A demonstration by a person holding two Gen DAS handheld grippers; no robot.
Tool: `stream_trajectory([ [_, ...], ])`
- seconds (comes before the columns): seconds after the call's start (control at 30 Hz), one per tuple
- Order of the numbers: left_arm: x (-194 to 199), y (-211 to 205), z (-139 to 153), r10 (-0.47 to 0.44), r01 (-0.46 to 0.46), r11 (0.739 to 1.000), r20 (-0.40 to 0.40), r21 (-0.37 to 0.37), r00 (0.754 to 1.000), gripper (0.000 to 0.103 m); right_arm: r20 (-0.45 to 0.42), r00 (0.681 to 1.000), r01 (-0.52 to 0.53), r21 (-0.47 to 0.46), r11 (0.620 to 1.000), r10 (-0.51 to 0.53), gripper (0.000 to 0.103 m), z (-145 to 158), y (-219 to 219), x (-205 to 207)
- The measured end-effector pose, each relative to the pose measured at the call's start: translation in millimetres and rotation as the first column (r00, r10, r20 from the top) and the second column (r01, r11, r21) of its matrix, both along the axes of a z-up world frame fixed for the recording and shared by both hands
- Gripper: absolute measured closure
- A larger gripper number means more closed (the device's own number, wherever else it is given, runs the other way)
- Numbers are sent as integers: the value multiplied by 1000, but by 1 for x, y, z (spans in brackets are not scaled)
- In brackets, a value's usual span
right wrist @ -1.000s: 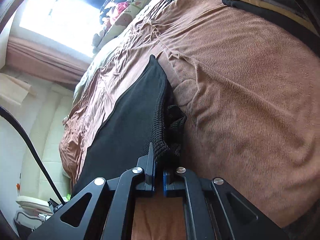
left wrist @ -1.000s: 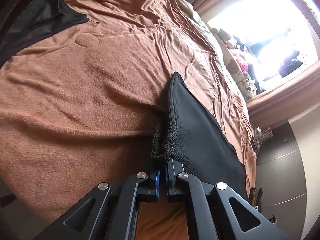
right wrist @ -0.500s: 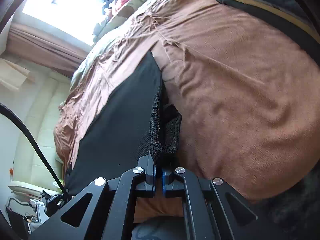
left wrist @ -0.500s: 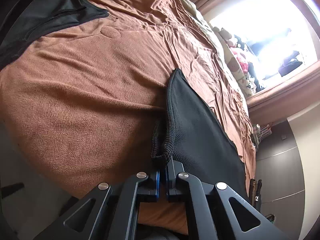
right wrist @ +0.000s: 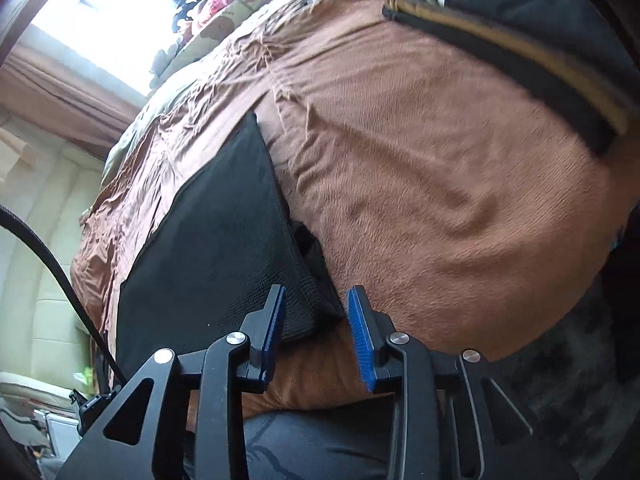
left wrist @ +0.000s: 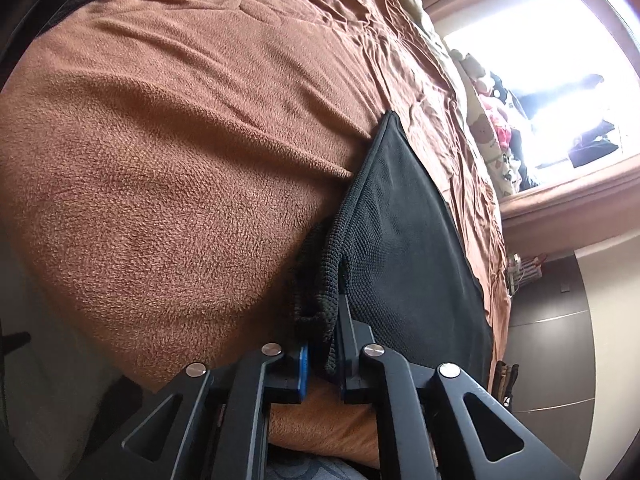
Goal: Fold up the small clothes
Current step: 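Hold the shirt edge with the left gripper while the right gripper opens and releases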
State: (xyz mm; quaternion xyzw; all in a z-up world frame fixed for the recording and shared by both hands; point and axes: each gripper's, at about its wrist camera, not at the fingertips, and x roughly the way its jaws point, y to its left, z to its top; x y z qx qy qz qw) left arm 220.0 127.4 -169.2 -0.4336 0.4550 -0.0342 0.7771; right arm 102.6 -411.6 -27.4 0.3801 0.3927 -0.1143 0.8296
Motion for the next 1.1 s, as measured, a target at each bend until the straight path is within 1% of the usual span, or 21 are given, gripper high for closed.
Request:
stream_trajectory([
  [0.07, 1, -3, -1, -1, 1, 1000, 7, -14, 1000, 71, 12, 1000, 3, -54, 999, -3, 73, 17, 5, -7],
  [0.17, -1, -9, -2, -4, 4, 1000, 24, -12, 1000, 67, 38, 999, -16, -124, 992, 21, 73, 41, 20, -10],
  [0.33, -3, -13, -1, 7, -6, 1000, 40, -6, 999, 67, 63, 988, -127, -205, 970, 143, 73, 69, 68, 4],
  [0.47, -6, -12, -2, 22, -21, 1000, 47, -13, 999, 67, 76, 970, -210, -210, 955, 231, 73, 77, 103, 22],
  [0.53, -8, -10, -3, 34, -33, 999, 53, -18, 998, 72, 78, 960, -244, -231, 942, 268, 73, 79, 119, 33],
  [0.57, -9, -9, -3, 37, -36, 999, 55, -19, 998, 78, 74, 956, -260, -240, 935, 285, 73, 80, 126, 38],
  [0.6, -10, -10, -3, 38, -36, 999, 59, -20, 998, 83, 70, 950, -280, -247, 927, 306, 73, 79, 137, 43],
  [0.7, -12, -11, -2, 38, -36, 999, 78, -18, 996, 91, 55, 937, -323, -249, 913, 346, 73, 69, 158, 61],
  [0.77, -12, -12, 0, 43, -43, 999, 81, -9, 996, 96, 30, 928, -351, -255, 901, 370, 73, 60, 174, 75],
  [1.0, -14, -13, 2, 49, -50, 999, 94, 3, 994, 98, -39, 884, -460, -245, 854, 465, 73, 24, 225, 117],
  [1.1, -16, -12, 2, 50, -51, 999, 98, 1, 994, 99, -51, 863, -500, -240, 832, 503, 73, 14, 236, 138],
])
